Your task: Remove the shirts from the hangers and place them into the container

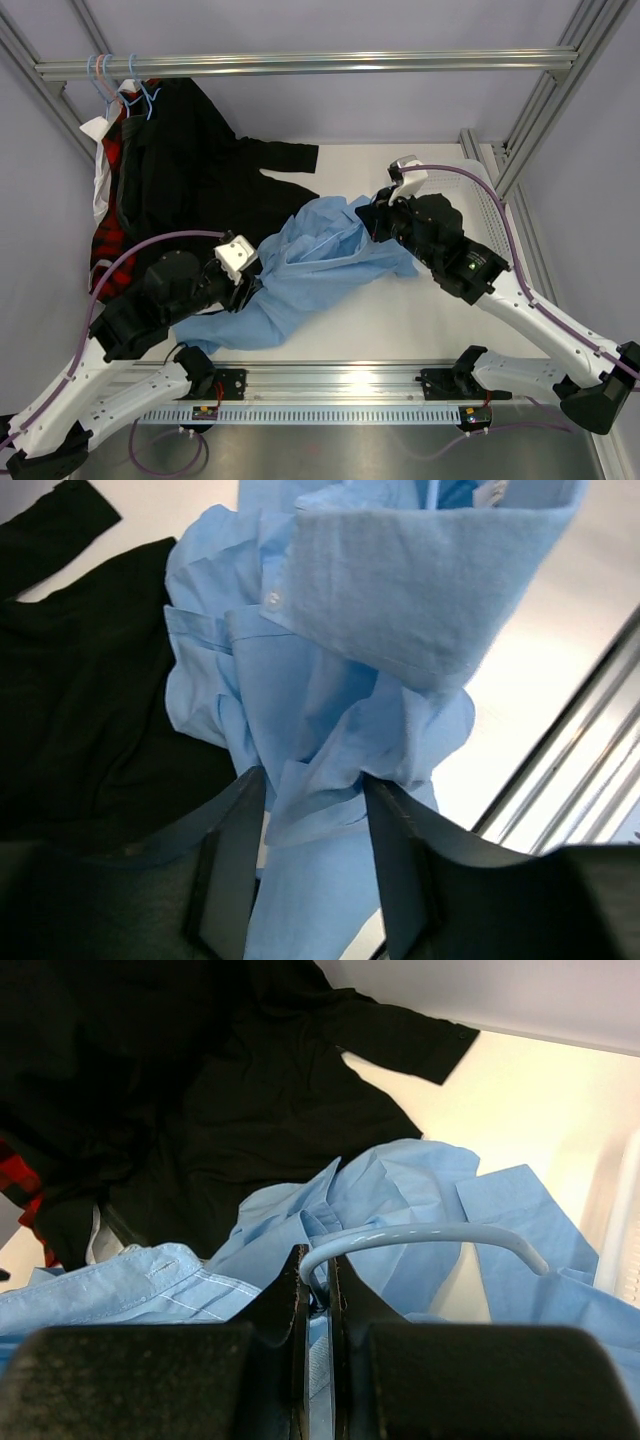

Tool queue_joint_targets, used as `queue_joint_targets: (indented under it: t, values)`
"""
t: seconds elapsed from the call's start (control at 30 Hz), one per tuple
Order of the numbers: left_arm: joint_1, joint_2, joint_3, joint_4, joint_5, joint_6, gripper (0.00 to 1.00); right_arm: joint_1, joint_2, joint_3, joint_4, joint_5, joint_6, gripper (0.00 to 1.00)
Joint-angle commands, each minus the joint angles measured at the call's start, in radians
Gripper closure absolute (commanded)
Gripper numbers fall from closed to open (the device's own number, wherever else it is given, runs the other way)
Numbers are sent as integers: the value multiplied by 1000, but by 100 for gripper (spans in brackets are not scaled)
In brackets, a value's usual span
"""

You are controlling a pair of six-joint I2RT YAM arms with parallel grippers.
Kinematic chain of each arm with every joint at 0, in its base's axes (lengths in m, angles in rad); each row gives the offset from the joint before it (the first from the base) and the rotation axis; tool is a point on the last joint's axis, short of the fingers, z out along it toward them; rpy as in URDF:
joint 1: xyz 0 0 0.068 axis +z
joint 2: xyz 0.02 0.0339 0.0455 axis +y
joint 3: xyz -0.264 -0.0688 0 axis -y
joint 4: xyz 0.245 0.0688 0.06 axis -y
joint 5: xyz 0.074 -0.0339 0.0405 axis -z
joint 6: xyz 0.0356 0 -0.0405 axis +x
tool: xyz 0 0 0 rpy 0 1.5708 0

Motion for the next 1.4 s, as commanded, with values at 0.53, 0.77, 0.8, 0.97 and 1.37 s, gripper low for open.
queue_joint_targets:
  t: [0.53, 0.77, 0.8, 0.97, 1.37]
  values:
    - [1, -110, 32, -93, 101, -40, 100, -2, -41, 27, 73, 78, -12, 100]
    - [1, -130, 108, -180, 40, -92, 100, -17, -34, 52, 28, 248, 60, 100]
    - [1, -130, 116, -191, 29, -135, 100, -30, -35, 64, 14, 262, 67, 100]
    - [1, -124, 190, -286, -71, -197, 100, -73, -46, 90, -4, 253, 90, 100]
    - [1, -122, 253, -403, -127, -319, 100, -146, -41, 182, -105, 183, 155, 100]
